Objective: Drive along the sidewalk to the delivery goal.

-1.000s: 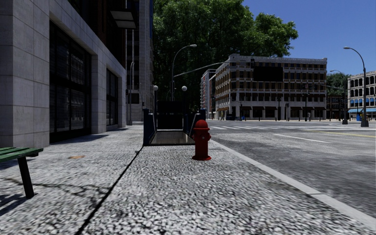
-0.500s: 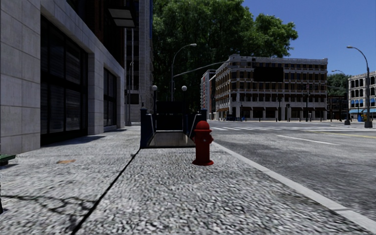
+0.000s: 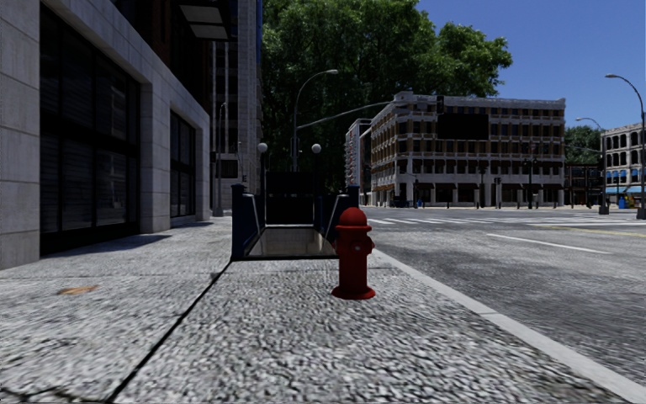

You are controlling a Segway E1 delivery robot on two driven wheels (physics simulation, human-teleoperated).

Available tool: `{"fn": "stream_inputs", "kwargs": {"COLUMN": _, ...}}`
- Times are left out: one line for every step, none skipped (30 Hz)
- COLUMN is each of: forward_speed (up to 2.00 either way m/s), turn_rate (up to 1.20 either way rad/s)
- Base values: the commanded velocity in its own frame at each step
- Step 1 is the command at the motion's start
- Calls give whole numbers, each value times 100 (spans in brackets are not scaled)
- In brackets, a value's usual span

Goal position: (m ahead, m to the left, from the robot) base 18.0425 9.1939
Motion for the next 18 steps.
{"fn": "stream_inputs", "kwargs": {"forward_speed": 101, "turn_rate": 71}}
{"fn": "stream_inputs", "kwargs": {"forward_speed": 101, "turn_rate": 71}}
{"fn": "stream_inputs", "kwargs": {"forward_speed": 101, "turn_rate": 71}}
{"fn": "stream_inputs", "kwargs": {"forward_speed": 101, "turn_rate": 71}}
{"fn": "stream_inputs", "kwargs": {"forward_speed": 101, "turn_rate": 71}}
{"fn": "stream_inputs", "kwargs": {"forward_speed": 101, "turn_rate": 71}}
{"fn": "stream_inputs", "kwargs": {"forward_speed": 101, "turn_rate": 71}}
{"fn": "stream_inputs", "kwargs": {"forward_speed": 101, "turn_rate": 71}}
{"fn": "stream_inputs", "kwargs": {"forward_speed": 101, "turn_rate": 71}}
{"fn": "stream_inputs", "kwargs": {"forward_speed": 101, "turn_rate": 71}}
{"fn": "stream_inputs", "kwargs": {"forward_speed": 101, "turn_rate": 71}}
{"fn": "stream_inputs", "kwargs": {"forward_speed": 101, "turn_rate": 71}}
{"fn": "stream_inputs", "kwargs": {"forward_speed": 101, "turn_rate": 71}}
{"fn": "stream_inputs", "kwargs": {"forward_speed": 101, "turn_rate": 71}}
{"fn": "stream_inputs", "kwargs": {"forward_speed": 101, "turn_rate": 64}}
{"fn": "stream_inputs", "kwargs": {"forward_speed": 101, "turn_rate": 44}}
{"fn": "stream_inputs", "kwargs": {"forward_speed": 101, "turn_rate": 44}}
{"fn": "stream_inputs", "kwargs": {"forward_speed": 101, "turn_rate": 4}}
